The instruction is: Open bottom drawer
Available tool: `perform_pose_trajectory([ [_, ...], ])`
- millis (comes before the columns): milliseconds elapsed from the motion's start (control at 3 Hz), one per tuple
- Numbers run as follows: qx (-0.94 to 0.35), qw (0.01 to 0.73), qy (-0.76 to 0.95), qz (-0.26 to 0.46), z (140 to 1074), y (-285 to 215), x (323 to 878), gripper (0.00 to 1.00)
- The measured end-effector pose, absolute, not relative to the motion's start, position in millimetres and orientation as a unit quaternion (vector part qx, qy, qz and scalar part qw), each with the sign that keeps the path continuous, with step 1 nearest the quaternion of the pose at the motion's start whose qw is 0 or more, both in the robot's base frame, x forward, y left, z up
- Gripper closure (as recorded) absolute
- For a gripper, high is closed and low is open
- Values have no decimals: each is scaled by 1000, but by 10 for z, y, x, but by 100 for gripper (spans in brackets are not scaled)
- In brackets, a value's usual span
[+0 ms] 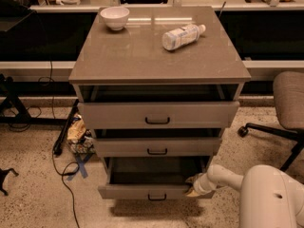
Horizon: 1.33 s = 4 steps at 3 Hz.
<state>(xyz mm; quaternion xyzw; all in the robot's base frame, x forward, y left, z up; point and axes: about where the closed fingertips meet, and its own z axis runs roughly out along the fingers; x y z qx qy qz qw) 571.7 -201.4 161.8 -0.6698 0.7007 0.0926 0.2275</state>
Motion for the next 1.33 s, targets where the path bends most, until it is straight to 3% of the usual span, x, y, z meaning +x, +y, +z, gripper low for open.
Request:
perform_pose_trajectory([
  [1333, -627, 240, 733, 104, 1594, -2070, 5193, 100],
])
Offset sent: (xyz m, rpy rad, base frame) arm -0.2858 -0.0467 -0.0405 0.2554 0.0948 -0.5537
